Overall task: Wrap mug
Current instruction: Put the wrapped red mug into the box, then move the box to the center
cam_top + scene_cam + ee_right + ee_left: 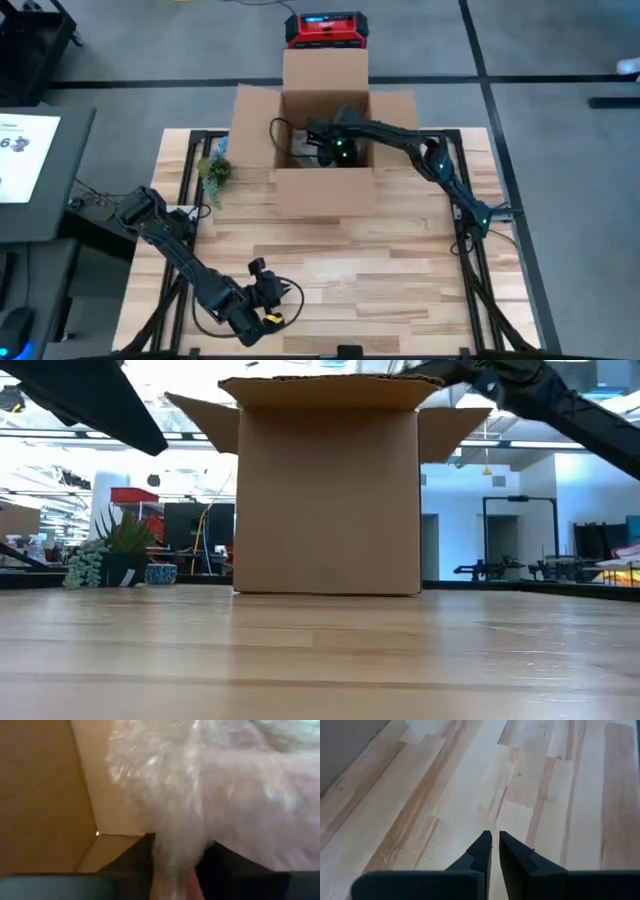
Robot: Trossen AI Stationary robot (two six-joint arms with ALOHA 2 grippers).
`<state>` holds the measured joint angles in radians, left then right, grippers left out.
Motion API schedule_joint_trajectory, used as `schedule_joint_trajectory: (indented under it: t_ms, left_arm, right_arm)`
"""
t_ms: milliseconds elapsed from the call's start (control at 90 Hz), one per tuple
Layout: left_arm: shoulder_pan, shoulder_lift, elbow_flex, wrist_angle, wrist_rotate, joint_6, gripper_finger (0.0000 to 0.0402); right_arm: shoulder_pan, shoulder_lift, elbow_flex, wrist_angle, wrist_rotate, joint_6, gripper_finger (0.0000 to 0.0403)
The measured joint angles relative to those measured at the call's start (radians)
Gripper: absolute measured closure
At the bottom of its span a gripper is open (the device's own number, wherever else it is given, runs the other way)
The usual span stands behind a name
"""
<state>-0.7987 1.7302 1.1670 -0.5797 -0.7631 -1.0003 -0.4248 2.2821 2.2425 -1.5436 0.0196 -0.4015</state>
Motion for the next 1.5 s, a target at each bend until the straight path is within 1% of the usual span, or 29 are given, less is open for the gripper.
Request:
schedule_joint_trajectory:
  t_ms: [89, 189, 322, 422, 489, 567, 611, 689, 789, 844, 956, 1011, 1056, 1100, 1156, 1278, 1311, 1378, 1422, 1456, 1500]
  left_arm:
    - [-0.004, -0.003, 0.000, -0.002, 0.002, -0.018, 0.0387]
    - [-0.009, -0.004, 0.000, -0.022, 0.017, -0.065, 0.0387]
    - [-0.009, -0.001, -0.010, -0.108, 0.079, -0.227, 0.0387]
    - [-0.009, 0.004, -0.063, -0.180, 0.078, -0.311, 0.0387]
    - [-0.008, 0.004, -0.103, -0.233, 0.075, -0.374, 0.0389]
    - [-0.008, 0.005, -0.143, -0.333, 0.072, -0.483, 0.0397]
    - [-0.008, 0.006, -0.155, -0.392, 0.067, -0.533, 0.0399]
    - [-0.013, 0.006, -0.159, -0.437, 0.033, -0.584, 0.0400]
    - [-0.035, 0.006, -0.134, -0.464, -0.032, -0.553, 0.0401]
    - [-0.048, 0.005, -0.109, -0.454, -0.068, -0.521, 0.0401]
    - [-0.066, 0.005, -0.072, -0.431, -0.104, -0.450, 0.0401]
    - [-0.073, 0.005, -0.063, -0.405, -0.107, -0.415, 0.0401]
    - [-0.077, 0.005, -0.061, -0.390, -0.107, -0.396, 0.0401]
    - [-0.078, 0.005, -0.060, -0.376, -0.106, -0.384, 0.0401]
    - [-0.078, 0.005, -0.059, -0.344, -0.106, -0.374, 0.0401]
    - [-0.078, 0.005, -0.058, -0.275, -0.107, -0.362, 0.0401]
    - [-0.078, 0.005, -0.058, -0.254, -0.107, -0.350, 0.0401]
    - [-0.078, 0.005, -0.058, -0.213, -0.107, -0.325, 0.0401]
    - [-0.078, 0.005, -0.058, -0.182, -0.107, -0.317, 0.0401]
    - [-0.078, 0.005, -0.053, -0.159, -0.106, -0.317, 0.0401]
    - [-0.083, 0.005, -0.039, -0.125, -0.107, -0.310, 0.0401]
  right_arm:
    - [0.002, -0.081, 0.000, 0.006, 0.001, 0.011, 0.0214]
    - [0.012, -0.187, 0.000, 0.017, 0.007, 0.046, 0.0184]
    - [0.042, -0.363, 0.001, 0.017, 0.006, 0.106, 0.0172]
    - [0.091, -0.489, 0.002, 0.008, -0.007, 0.173, 0.0173]
    - [0.145, -0.564, 0.002, -0.013, -0.045, 0.220, 0.0175]
    - [0.242, -0.635, -0.007, -0.025, -0.072, 0.290, 0.0177]
    - [0.308, -0.679, -0.041, -0.020, -0.073, 0.314, 0.0177]
    - [0.459, -0.746, -0.134, 0.018, -0.053, 0.347, 0.0177]
    - [0.672, -0.810, -0.300, 0.132, 0.113, 0.397, 0.0177]
    - [0.797, -0.831, -0.399, 0.196, 0.251, 0.426, 0.0177]
    - [1.005, -0.834, -0.582, 0.338, 0.624, 0.459, 0.0177]
    - [1.077, -0.815, -0.658, 0.410, 0.821, 0.449, 0.0177]
    - [1.110, -0.788, -0.713, 0.465, 0.964, 0.429, 0.0177]
    - [1.127, -0.758, -0.759, 0.519, 1.077, 0.395, 0.0178]
    - [1.126, -0.710, -0.804, 0.589, 1.168, 0.345, 0.0178]
    - [1.075, -0.588, -0.828, 0.664, 1.234, 0.233, 0.0178]
    - [1.054, -0.554, -0.828, 0.672, 1.281, 0.214, 0.0178]
    - [1.007, -0.499, -0.829, 0.672, 1.421, 0.209, 0.0178]
    - [0.971, -0.474, -0.829, 0.663, 1.492, 0.213, 0.0178]
    - [0.945, -0.462, -0.829, 0.650, 1.511, 0.215, 0.0178]
    - [0.908, -0.449, -0.828, 0.646, 1.507, 0.216, 0.0179]
